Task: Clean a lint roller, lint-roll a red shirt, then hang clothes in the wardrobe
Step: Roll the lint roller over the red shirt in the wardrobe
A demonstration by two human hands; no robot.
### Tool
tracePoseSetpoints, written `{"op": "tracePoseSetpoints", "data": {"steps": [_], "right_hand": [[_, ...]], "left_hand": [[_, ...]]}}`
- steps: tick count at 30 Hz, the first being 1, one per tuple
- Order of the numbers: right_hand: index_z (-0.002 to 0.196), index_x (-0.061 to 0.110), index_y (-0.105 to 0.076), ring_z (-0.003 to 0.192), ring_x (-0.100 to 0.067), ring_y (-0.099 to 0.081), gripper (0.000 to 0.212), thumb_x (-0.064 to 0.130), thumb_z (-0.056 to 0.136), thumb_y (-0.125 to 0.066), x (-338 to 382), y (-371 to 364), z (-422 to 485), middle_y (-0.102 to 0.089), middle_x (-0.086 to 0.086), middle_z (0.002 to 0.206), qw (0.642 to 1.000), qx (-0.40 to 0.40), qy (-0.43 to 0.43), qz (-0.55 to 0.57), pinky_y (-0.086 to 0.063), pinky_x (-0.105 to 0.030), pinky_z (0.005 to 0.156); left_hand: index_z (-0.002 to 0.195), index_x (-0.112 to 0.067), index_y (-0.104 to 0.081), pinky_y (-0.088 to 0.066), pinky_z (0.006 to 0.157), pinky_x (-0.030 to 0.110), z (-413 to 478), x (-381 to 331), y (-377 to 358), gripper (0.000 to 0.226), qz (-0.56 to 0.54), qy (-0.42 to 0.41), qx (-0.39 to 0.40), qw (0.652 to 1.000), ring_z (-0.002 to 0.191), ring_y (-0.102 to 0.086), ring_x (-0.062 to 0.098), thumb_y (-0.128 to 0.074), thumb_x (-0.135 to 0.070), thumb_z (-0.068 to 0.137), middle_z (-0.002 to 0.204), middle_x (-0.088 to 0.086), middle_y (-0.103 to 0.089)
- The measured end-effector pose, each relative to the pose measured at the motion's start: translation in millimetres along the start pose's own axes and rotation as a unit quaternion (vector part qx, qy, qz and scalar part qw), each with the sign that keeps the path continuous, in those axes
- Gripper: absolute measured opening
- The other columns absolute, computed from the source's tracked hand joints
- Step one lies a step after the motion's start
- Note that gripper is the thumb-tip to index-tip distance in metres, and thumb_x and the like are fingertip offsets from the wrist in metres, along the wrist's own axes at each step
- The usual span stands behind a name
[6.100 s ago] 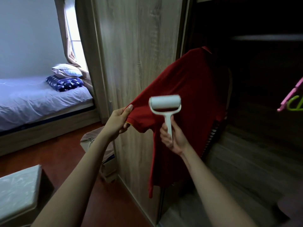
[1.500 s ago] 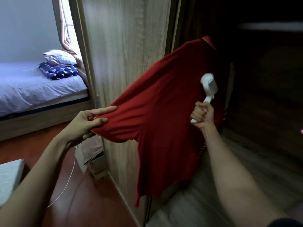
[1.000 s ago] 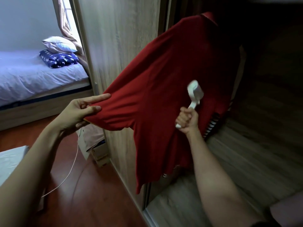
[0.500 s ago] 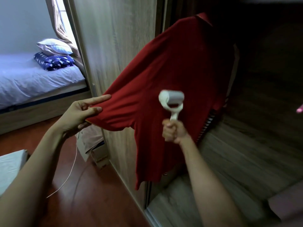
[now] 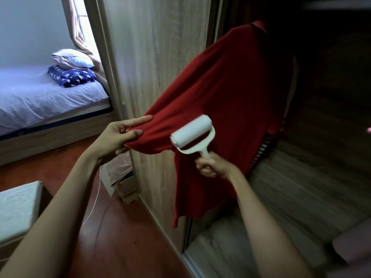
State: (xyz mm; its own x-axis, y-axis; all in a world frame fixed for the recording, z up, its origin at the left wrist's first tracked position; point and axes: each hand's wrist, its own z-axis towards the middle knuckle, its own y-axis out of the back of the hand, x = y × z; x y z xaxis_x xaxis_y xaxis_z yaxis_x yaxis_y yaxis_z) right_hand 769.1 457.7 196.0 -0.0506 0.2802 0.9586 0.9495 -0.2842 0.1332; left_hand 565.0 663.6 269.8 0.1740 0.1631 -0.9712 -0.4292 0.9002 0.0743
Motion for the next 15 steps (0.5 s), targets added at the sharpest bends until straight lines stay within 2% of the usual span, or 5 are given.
{"op": "tracePoseSetpoints", "data": {"steps": [2,6,9,12,15], "right_hand": [[0.042,0.018,-0.046,0.028,-0.006,-0.028,0.043,0.010,0.083,-0.054,34.2,-12.2,4.4,-0.036,0.006,0.034,0.995,-0.025,0.032,-0.087,-0.018,-0.016,0.034],[0.036,0.017,-0.048,0.028,-0.006,-0.034,0.043,0.007,0.077,-0.057,52.4,-13.9,1.5,-0.041,0.006,0.032,0.985,-0.038,0.040,-0.160,-0.024,-0.015,0.033],[0.041,0.013,-0.045,0.029,-0.007,-0.033,0.045,0.000,0.083,-0.055,58.7,-20.1,-2.6,-0.040,0.006,0.033,0.981,-0.037,0.041,-0.184,-0.023,-0.017,0.034],[0.047,0.013,-0.043,0.031,-0.008,-0.032,0.039,0.000,0.082,-0.056,74.7,-31.2,-1.0,-0.040,0.006,0.034,0.975,-0.051,0.072,-0.202,-0.022,-0.018,0.035],[0.047,0.012,-0.045,0.032,-0.009,-0.031,0.038,0.002,0.083,-0.055,66.6,-31.7,-8.1,-0.039,0.004,0.035,0.979,-0.062,0.047,-0.186,-0.021,-0.018,0.036]], "left_hand": [[0.115,-0.025,-0.070,-0.018,0.030,0.010,-1.7,1.4,-0.8,0.041,-0.004,0.001,-0.008,1.000,0.026,-0.022,0.002,-0.053,0.002,0.089,0.042,-0.001,-0.039],[0.124,-0.020,-0.063,-0.022,0.028,0.012,-7.1,-2.8,-1.0,0.042,0.008,-0.005,0.003,1.000,0.026,-0.024,0.003,-0.051,0.004,0.091,0.042,-0.002,-0.042],[0.122,-0.023,-0.065,-0.023,0.028,0.013,-8.6,-5.4,0.7,0.042,0.006,-0.006,0.013,1.000,0.027,-0.025,0.004,-0.054,0.001,0.090,0.056,0.009,-0.050],[0.123,-0.021,-0.065,-0.023,0.027,0.011,-10.5,-6.6,5.4,0.041,-0.017,-0.007,0.010,1.000,0.026,-0.025,0.003,-0.053,0.002,0.091,0.049,0.006,-0.049],[0.122,-0.024,-0.066,-0.023,0.028,0.012,-12.6,-10.0,8.1,0.041,-0.008,-0.012,0.017,1.000,0.026,-0.025,0.004,-0.054,0.000,0.091,0.050,0.006,-0.046]]}}
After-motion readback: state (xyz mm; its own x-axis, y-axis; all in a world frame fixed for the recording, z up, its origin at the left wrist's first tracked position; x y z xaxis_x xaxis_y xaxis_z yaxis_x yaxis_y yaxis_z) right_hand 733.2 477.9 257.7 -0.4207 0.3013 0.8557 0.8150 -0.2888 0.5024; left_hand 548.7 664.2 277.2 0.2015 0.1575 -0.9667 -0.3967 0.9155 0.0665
